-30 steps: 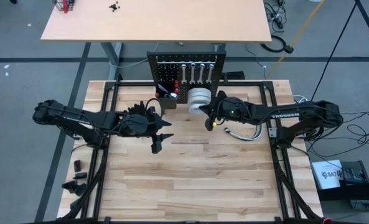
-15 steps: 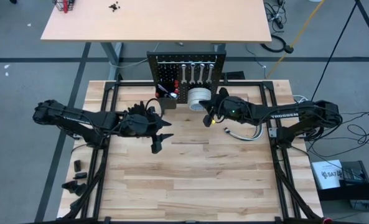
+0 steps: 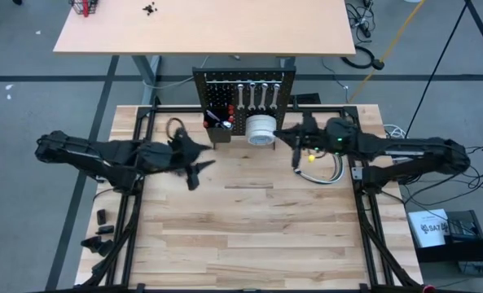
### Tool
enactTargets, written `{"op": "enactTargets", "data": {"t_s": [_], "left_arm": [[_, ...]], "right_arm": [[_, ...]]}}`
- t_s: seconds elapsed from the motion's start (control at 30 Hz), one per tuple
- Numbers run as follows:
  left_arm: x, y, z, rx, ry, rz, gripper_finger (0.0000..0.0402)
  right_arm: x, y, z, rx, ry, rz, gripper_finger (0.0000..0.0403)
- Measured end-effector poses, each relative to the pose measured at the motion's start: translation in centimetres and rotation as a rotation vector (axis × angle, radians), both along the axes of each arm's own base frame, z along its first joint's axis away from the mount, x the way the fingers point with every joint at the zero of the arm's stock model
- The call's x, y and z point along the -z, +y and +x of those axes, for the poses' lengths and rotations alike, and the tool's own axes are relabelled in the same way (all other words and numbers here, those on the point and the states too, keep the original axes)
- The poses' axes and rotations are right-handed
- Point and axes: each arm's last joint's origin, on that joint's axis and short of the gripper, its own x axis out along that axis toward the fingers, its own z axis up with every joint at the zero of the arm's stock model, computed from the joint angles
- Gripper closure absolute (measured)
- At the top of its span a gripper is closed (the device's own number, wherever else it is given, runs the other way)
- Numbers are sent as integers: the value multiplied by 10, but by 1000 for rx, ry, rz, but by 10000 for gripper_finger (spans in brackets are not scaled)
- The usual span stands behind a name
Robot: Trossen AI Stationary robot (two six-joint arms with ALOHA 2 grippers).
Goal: Hang tools onto peg board
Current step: Return to Home Position
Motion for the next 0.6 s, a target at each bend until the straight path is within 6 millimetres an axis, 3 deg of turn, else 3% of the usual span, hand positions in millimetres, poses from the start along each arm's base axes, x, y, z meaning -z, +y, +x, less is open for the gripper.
{"op": "enactTargets", "data": {"t_s": [0.3, 0.6], "left_arm": [[-11, 13, -43, -115, 10, 43, 190], [35, 26, -87, -226, -108, -83, 190]], "right_arm": [[-12, 11, -58, -11, 118, 64, 403], [-16, 15, -91, 47, 126, 116, 403]]}}
